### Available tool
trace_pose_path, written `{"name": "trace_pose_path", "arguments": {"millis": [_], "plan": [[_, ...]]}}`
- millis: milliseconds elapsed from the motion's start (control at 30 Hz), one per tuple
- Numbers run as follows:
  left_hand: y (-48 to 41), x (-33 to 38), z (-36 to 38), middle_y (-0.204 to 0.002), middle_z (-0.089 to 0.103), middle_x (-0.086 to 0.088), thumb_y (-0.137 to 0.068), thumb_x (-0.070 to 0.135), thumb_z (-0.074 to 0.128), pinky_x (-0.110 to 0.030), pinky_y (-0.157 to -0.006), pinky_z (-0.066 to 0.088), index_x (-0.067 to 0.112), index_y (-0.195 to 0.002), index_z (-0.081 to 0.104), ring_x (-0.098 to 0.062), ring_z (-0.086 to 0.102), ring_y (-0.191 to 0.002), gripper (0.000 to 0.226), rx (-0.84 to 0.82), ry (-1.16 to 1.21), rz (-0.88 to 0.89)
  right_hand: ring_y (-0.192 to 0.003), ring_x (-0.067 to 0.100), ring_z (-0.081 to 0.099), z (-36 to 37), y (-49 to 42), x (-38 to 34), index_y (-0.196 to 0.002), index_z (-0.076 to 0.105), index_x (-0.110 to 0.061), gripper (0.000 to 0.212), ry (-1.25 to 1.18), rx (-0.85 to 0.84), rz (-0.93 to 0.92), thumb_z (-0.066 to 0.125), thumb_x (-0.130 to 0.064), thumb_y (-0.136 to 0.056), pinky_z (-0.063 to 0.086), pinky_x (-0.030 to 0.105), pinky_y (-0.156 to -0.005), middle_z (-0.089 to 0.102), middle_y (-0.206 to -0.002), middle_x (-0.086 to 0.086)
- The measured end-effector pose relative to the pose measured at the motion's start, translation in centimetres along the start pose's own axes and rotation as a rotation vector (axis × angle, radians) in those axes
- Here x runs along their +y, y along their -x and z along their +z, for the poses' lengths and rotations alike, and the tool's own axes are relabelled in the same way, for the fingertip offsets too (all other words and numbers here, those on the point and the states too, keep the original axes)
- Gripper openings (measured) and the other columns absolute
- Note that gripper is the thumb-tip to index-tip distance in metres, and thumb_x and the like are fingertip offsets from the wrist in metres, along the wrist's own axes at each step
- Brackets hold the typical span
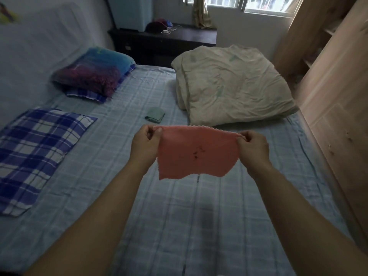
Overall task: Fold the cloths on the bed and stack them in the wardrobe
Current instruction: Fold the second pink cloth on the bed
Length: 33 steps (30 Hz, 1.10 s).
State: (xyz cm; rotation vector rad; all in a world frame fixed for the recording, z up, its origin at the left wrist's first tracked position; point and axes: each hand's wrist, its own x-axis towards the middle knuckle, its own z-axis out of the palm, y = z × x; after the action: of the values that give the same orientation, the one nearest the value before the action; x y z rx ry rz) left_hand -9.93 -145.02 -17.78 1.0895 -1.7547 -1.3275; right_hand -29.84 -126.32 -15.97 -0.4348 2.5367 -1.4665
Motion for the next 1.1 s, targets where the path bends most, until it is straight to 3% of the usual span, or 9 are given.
{"name": "trace_pose_path", "arguments": {"millis": [300, 533, 667, 800, 1100], "plan": [[2.0, -2.5, 1.6, -0.085, 0.062, 0.006, -0.107, 0.03, 0.052, -0.023, -0.069, 0.047, 0.022, -0.093, 0.063, -0.006, 0.056, -0.075, 0.019, -0.013, 0.004, -0.082, -0.086, 0.013, 0.067, 0.1, 1.1, 3.1, -0.101, 0.071, -0.019, 0.016, -0.007, -0.028, 0.074, 0.056, -0.021, -0.099, 0.051, 0.027, -0.07, 0.071, -0.093, -0.002], [4.6, -5.3, 2.5, -0.086, 0.064, 0.008, -0.106, 0.027, 0.054, -0.023, -0.07, 0.047, 0.026, -0.089, 0.062, -0.005, 0.058, -0.077, 0.018, -0.039, 0.011, -0.162, -0.086, 0.013, 0.064, 0.5, 3.2, 6.0, -0.094, 0.067, -0.023, 0.014, 0.021, 0.01, 0.111, 0.055, -0.02, -0.099, 0.051, 0.03, -0.077, 0.064, -0.086, -0.011], [6.3, -7.3, 2.7, -0.087, 0.066, 0.006, -0.105, 0.029, 0.055, -0.026, -0.071, 0.047, 0.026, -0.089, 0.063, -0.009, 0.059, -0.078, 0.018, -0.036, -0.011, -0.204, -0.089, 0.018, 0.066, 0.8, 4.8, 7.8, -0.091, 0.068, -0.022, 0.015, 0.034, -0.01, 0.182, 0.055, -0.018, -0.095, 0.056, 0.035, -0.081, 0.068, -0.089, -0.005], [8.1, -9.2, 2.4, -0.087, 0.067, 0.003, -0.104, 0.031, 0.055, -0.029, -0.069, 0.048, 0.027, -0.087, 0.062, -0.012, 0.06, -0.077, 0.019, -0.024, -0.043, -0.237, -0.088, 0.019, 0.064, 0.7, 6.4, 8.9, -0.091, 0.068, -0.021, 0.015, 0.049, -0.011, 0.217, 0.054, -0.016, -0.095, 0.05, 0.032, -0.076, 0.065, -0.086, -0.006], [11.1, -11.5, 1.5, -0.091, 0.068, 0.0, -0.102, 0.03, 0.055, -0.032, -0.074, 0.048, 0.021, -0.092, 0.064, -0.02, 0.063, -0.085, 0.016, 0.003, -0.122, -0.266, -0.083, 0.024, 0.063, 0.2, 9.1, 10.3, -0.08, 0.067, -0.015, 0.018, 0.081, -0.019, 0.252, 0.052, -0.015, -0.09, 0.054, 0.037, -0.077, 0.065, -0.08, 0.0]]}}
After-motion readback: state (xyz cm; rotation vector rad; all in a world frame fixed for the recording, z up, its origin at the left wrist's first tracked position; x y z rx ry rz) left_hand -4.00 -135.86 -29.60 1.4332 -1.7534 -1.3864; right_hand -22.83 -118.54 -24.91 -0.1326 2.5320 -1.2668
